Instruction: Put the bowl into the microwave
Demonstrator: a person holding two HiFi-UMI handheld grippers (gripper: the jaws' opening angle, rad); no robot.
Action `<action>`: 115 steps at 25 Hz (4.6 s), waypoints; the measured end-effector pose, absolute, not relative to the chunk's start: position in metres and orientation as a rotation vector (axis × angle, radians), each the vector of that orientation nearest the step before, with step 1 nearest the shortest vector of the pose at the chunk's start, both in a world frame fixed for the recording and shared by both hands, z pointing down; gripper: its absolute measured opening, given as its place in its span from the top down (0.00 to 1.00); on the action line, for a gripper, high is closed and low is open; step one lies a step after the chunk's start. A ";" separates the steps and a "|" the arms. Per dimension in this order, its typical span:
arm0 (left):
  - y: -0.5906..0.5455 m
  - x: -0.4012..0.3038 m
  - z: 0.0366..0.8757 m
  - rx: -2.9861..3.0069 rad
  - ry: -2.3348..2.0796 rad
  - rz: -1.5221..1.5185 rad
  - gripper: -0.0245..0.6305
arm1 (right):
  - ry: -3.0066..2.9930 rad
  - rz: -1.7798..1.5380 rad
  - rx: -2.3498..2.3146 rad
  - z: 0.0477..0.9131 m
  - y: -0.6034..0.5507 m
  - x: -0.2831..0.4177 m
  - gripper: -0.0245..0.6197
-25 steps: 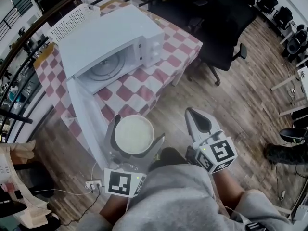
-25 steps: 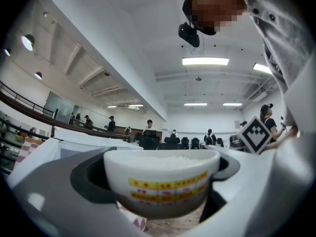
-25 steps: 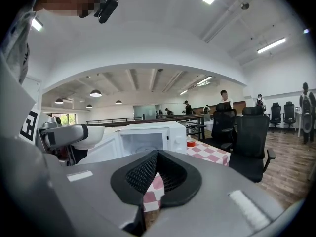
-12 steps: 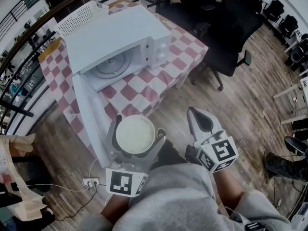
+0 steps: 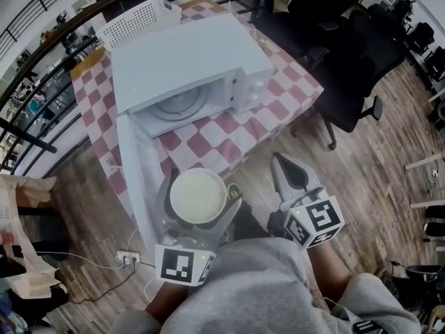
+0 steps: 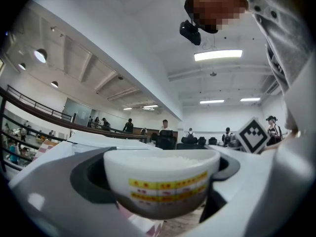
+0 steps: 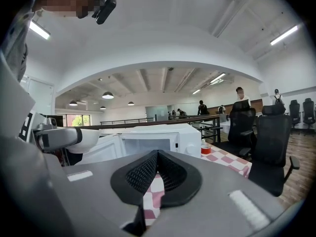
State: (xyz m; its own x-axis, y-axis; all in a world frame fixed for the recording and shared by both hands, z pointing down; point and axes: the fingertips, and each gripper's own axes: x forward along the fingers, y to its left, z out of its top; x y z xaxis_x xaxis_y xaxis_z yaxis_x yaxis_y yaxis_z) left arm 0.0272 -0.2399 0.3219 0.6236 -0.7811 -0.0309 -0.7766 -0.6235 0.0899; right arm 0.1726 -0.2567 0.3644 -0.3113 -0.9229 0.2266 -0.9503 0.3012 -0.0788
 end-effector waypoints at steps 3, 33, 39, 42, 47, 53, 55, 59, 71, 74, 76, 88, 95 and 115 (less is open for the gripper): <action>-0.264 0.027 0.322 2.740 -1.396 -0.101 0.14 | -2.456 0.304 1.699 0.367 -0.288 0.171 0.97; -0.462 -0.010 0.465 2.301 -1.832 0.290 0.14 | -2.701 0.309 1.196 0.380 -0.445 0.125 0.97; -0.505 -0.005 0.507 2.228 -1.795 0.355 0.14 | -2.718 0.331 1.122 0.389 -0.449 0.118 0.97; -0.529 -0.003 0.525 2.231 -1.793 0.432 0.14 | -2.729 0.332 1.088 0.390 -0.449 0.114 0.97; -0.557 -0.008 0.547 2.199 -1.804 0.542 0.14 | -2.736 0.352 1.067 0.394 -0.449 0.113 0.97; -0.579 -0.012 0.554 2.161 -1.837 0.625 0.14 | -2.733 0.368 1.064 0.397 -0.452 0.116 0.97; -0.583 -0.014 0.559 2.140 -1.850 0.639 0.14 | -2.738 0.371 1.066 0.397 -0.452 0.116 0.97; -0.586 -0.016 0.557 2.124 -1.876 0.650 0.13 | -2.739 0.379 1.070 0.396 -0.452 0.118 0.97; -0.572 -0.017 0.557 2.122 -1.888 0.730 0.14 | -2.767 0.408 1.061 0.396 -0.451 0.117 0.97; -0.566 -0.018 0.563 2.115 -1.871 0.750 0.14 | -2.779 0.408 1.059 0.395 -0.450 0.115 0.97; -0.563 -0.020 0.571 2.088 -1.847 0.740 0.14 | -2.787 0.407 1.057 0.396 -0.448 0.115 0.97; -0.572 -0.009 0.573 2.133 -1.726 0.760 0.14 | -2.780 0.398 1.091 0.391 -0.448 0.123 0.97; -0.546 -0.013 0.557 2.208 -1.697 0.666 0.14 | -2.746 0.369 1.203 0.386 -0.460 0.152 0.97; -0.419 0.021 0.432 2.402 -1.716 0.175 0.50 | -2.612 0.295 1.464 0.370 -0.429 0.192 0.97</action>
